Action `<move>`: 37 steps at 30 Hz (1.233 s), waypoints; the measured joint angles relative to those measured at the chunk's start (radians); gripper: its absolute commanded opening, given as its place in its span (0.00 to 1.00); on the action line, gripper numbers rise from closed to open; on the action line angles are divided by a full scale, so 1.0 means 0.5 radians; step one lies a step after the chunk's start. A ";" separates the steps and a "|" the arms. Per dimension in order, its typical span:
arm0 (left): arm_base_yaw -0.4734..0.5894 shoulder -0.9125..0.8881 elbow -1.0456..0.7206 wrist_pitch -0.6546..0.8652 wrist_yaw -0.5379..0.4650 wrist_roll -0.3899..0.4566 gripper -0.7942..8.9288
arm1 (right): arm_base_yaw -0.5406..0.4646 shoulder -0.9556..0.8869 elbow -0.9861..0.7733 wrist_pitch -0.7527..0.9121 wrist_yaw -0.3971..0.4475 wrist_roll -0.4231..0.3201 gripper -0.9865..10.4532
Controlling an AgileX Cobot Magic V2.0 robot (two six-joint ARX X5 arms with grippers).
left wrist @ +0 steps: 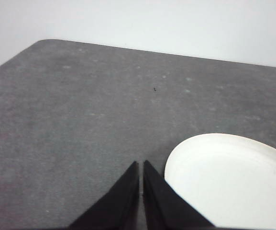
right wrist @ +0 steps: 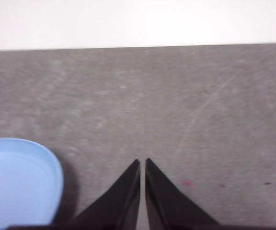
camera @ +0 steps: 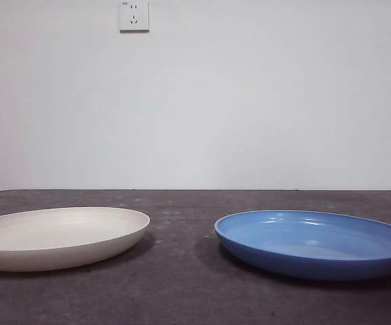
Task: Pick up the white plate, put it on the blue plate, put it on desk
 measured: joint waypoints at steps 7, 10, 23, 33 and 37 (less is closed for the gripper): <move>-0.036 0.103 0.172 0.080 0.005 -0.157 0.10 | 0.001 0.001 0.123 -0.011 -0.047 0.376 0.10; -0.036 0.198 0.316 0.146 -0.004 -0.204 0.10 | 0.005 0.014 0.260 -0.002 -0.048 0.490 0.10; -0.074 0.751 1.142 -0.205 0.077 -0.297 0.10 | 0.011 0.519 1.000 -0.353 -0.319 0.600 0.10; -0.203 1.027 1.638 -0.519 0.433 -0.310 0.10 | 0.159 0.905 1.419 -0.704 -0.721 0.600 0.10; -0.277 1.125 1.804 -0.603 0.514 -0.302 0.10 | 0.270 1.011 1.511 -0.764 -0.871 0.579 0.10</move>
